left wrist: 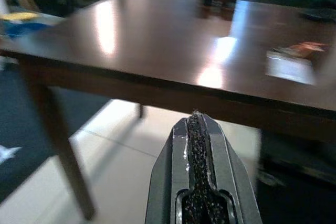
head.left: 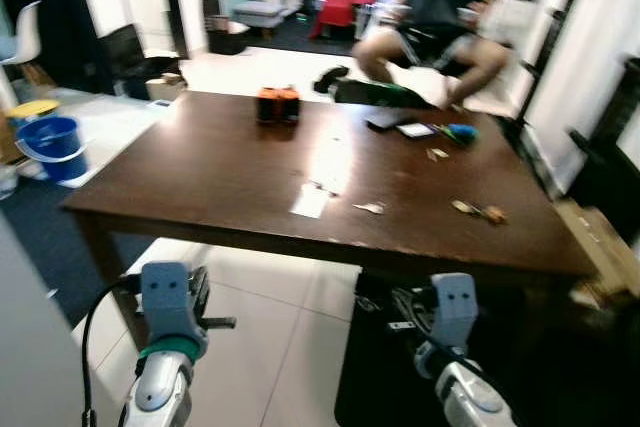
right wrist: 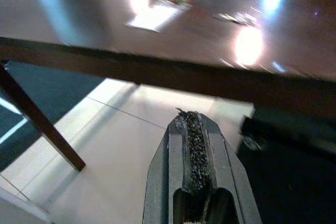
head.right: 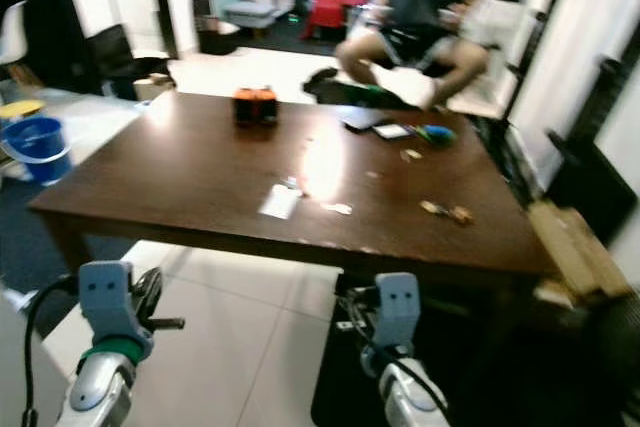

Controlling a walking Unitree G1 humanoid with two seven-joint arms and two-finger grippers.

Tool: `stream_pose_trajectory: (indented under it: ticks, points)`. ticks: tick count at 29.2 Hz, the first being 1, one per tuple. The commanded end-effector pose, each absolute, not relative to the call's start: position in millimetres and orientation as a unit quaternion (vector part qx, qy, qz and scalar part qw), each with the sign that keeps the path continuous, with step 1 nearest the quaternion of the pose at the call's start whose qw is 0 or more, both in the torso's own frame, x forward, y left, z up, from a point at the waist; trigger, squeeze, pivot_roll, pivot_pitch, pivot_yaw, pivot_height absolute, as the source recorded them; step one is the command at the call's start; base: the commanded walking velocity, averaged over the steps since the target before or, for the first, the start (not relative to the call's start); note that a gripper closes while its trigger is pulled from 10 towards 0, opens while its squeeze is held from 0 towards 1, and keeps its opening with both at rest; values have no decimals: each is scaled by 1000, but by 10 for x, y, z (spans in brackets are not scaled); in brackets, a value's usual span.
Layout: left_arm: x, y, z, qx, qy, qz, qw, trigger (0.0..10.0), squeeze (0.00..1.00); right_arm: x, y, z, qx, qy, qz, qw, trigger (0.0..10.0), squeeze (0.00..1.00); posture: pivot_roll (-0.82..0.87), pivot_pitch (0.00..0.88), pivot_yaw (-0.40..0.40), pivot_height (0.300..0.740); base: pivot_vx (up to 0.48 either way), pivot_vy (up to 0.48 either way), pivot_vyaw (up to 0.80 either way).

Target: Hang keys on a hook

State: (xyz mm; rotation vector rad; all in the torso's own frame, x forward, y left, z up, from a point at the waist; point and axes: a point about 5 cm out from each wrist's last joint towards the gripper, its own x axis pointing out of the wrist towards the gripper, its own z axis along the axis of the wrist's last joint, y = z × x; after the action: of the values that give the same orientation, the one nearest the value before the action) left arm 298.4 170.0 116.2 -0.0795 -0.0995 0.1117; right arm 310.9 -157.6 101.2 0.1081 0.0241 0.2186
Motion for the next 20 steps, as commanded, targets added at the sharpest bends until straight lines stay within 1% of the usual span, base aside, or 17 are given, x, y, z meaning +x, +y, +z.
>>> stream_pose_trajectory:
  ticks: [1,16,18,20]
  points:
    - [2956,1748,1114,-40,-41,64,996,10000,0,3080,-1512,946,55,25,117,991,10000,0,-93,0,99,740,285,0,0]
    - [2953,1753,1117,-43,-40,61,996,10000,0,3079,-1516,945,67,30,117,990,10000,0,-91,0,102,740,286,0,0]
    - [2953,1750,1114,-43,-39,59,997,10000,0,3075,-1525,938,68,31,113,991,10000,0,-96,0,107,740,285,0,-800]
    - [2954,1748,1111,-43,-39,58,997,10000,0,3072,-1530,939,68,29,111,991,10000,0,-96,0,107,740,281,0,0]
